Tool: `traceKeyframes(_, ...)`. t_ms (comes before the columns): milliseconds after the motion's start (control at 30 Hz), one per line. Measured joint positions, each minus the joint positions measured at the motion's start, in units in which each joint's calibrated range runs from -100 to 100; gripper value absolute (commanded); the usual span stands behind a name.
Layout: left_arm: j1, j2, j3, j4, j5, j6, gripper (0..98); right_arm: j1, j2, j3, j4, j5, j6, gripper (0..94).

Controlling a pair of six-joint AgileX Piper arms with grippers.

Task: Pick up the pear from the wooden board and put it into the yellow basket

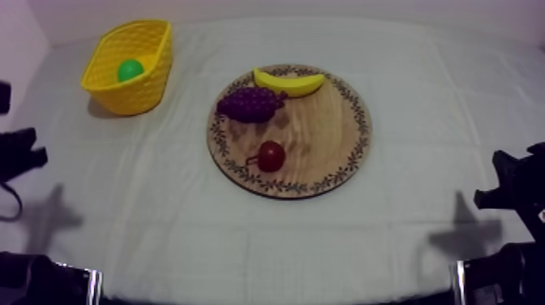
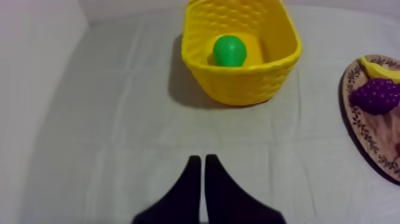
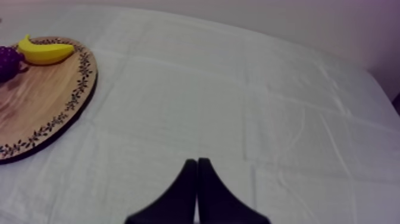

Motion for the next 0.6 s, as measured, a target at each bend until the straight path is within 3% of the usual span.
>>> traceKeyframes(167,-0.3,-16.6,8.3,2.5,-0.1,-0.4,0.0,0.0,0.0,0.0,0.0,0.0,0.0,0.3)
traceKeyframes(300,1.4,-24.3,14.4,3.18,-2.8,-0.8,0.0,0.0,0.0,0.0,0.0,0.1,0.0,0.3)
traceKeyframes(500,4.9,-26.9,20.0,1.51,-5.7,1.9,0.1,0.0,0.0,0.0,0.0,0.1,0.0,0.3)
traceKeyframes(600,6.2,-27.1,21.6,-0.49,-9.1,5.5,0.1,0.0,0.0,0.0,0.0,0.1,0.0,0.3)
